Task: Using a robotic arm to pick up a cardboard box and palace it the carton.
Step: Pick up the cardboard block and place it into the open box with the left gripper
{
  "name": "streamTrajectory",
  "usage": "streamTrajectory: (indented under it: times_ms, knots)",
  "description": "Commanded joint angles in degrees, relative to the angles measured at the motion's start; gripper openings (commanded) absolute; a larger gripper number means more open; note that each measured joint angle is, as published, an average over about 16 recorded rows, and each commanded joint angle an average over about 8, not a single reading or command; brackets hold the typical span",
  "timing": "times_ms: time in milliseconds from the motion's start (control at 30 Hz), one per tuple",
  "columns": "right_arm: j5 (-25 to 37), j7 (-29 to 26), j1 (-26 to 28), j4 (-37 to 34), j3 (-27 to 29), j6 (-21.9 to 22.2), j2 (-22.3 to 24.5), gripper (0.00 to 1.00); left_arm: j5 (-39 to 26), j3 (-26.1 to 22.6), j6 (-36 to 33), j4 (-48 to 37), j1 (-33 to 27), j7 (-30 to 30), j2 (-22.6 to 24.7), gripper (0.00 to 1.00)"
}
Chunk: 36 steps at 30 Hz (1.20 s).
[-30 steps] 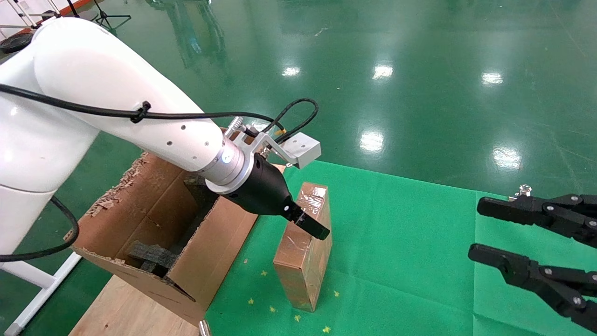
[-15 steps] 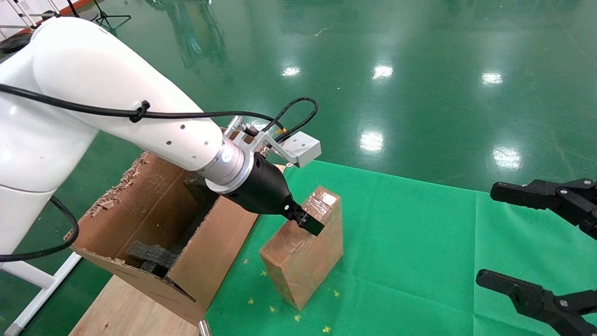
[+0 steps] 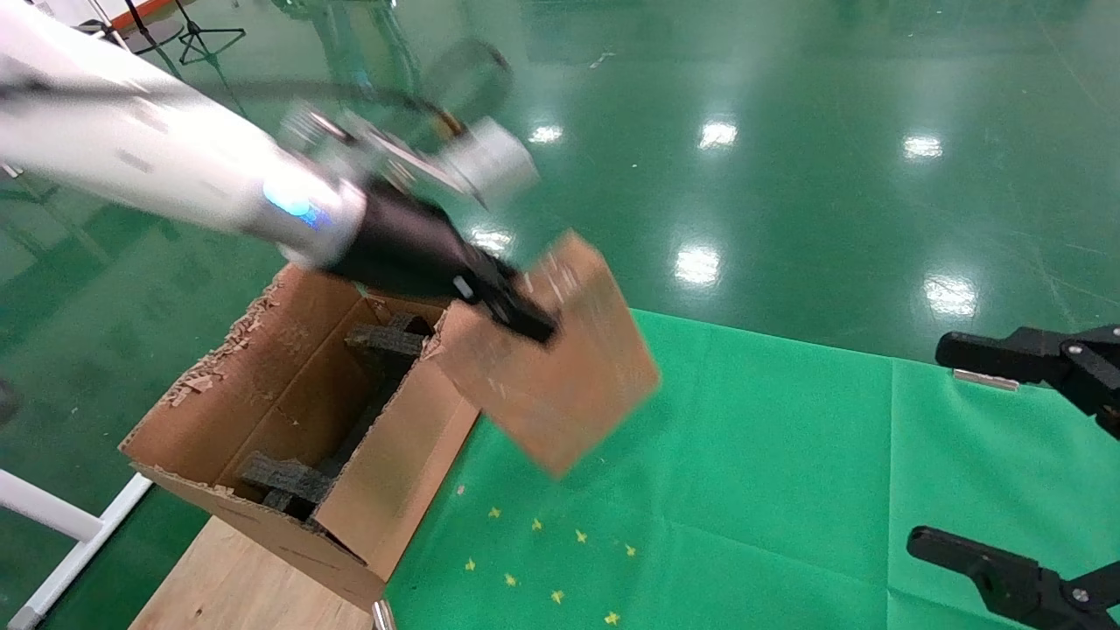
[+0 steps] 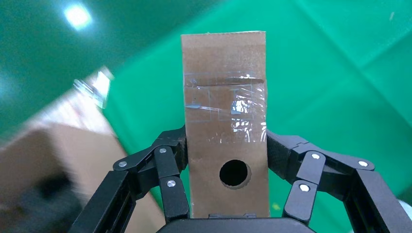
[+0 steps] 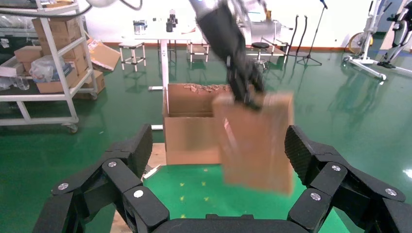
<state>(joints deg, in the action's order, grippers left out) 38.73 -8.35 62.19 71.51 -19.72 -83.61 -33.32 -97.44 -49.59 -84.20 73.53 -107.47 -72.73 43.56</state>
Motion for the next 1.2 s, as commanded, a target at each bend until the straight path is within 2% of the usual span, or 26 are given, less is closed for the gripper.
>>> streamTrajectory:
  times_ms: [33,200,367,567,833,1200]
  knots:
    - [0.00,0.00,0.00,0.00,0.00,0.00,0.00,1.00,1.98,2.05,0.77,-0.56,-1.49,4.33,-2.72,0.00]
    - [0.00,0.00,0.00,0.00,0.00,0.00,0.00,1.00,0.93,4.45,0.04,-6.23,-7.26,14.43,-7.37,0.00]
    - [0.00,0.00,0.00,0.00,0.00,0.00,0.00,1.00,-3.63,4.24,-1.07,-13.99,-12.07,22.81,-9.85,0.00]
    - [0.00,0.00,0.00,0.00,-0.01,0.00,0.00,1.00,-9.15,1.82,-0.92,-22.17,-12.66,30.74,-10.76,0.00]
    - [-0.01,0.00,0.00,0.00,-0.01,0.00,0.00,1.00,-12.70,-0.88,2.07,-31.80,-8.30,33.67,-9.98,0.00]
    - [-0.01,0.01,0.00,0.00,-0.01,0.00,0.00,1.00,-15.18,-2.12,10.77,-46.11,-4.73,36.37,-5.89,0.00]
